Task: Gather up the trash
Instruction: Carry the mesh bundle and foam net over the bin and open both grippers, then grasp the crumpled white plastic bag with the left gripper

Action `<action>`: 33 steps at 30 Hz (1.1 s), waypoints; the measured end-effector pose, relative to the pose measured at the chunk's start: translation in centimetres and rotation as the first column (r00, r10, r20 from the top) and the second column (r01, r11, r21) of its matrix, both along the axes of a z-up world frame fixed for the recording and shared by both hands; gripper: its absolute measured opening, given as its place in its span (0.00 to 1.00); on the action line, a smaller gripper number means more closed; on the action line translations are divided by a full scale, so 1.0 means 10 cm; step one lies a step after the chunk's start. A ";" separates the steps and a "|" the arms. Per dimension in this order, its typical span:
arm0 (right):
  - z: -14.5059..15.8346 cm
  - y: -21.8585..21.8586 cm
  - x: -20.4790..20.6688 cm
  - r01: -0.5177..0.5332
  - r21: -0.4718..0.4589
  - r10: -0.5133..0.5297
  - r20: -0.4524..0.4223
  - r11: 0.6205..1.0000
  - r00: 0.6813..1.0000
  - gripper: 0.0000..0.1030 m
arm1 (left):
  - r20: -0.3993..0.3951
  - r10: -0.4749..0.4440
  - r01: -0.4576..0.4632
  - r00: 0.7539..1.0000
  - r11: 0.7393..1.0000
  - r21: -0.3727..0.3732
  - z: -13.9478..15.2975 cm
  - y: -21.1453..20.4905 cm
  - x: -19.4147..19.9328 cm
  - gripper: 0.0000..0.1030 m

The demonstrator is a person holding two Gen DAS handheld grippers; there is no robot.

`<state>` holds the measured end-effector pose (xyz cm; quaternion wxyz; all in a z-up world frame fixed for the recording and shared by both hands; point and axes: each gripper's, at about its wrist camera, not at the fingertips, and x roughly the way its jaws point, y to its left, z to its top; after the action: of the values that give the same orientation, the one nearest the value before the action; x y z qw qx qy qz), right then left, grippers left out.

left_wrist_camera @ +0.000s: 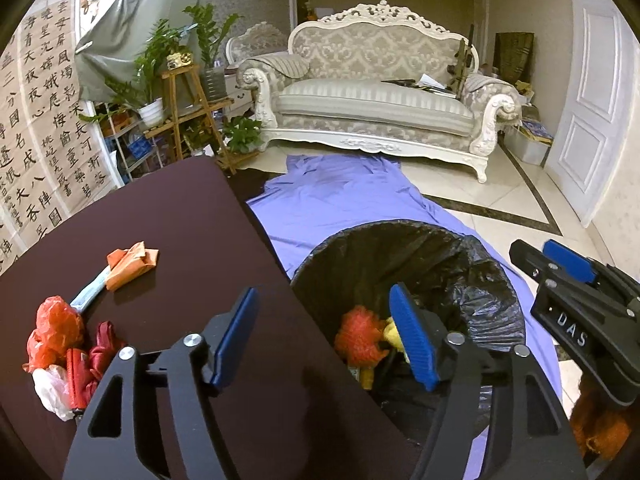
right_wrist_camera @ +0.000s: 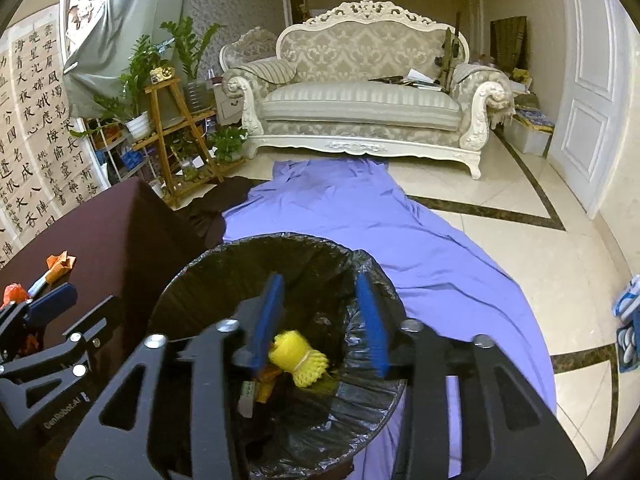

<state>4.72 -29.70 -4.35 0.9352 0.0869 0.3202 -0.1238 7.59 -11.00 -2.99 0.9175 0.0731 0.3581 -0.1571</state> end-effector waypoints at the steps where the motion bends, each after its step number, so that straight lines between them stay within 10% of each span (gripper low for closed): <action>1: 0.01 0.03 -0.01 -0.004 -0.004 0.004 0.000 1.000 1.000 0.46 | 0.002 0.005 -0.005 1.000 1.000 0.000 0.01 0.03 -0.01 0.68; 33: 0.12 1.41 0.00 -0.302 0.006 0.302 -0.034 0.953 0.953 0.56 | -0.045 0.380 -0.381 0.924 0.925 -0.006 0.03 1.83 -0.38 0.71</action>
<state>4.69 -15.64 -3.15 0.9373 0.0352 0.3461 0.0190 3.76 7.27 -2.70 0.9231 -0.0081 0.3840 0.0196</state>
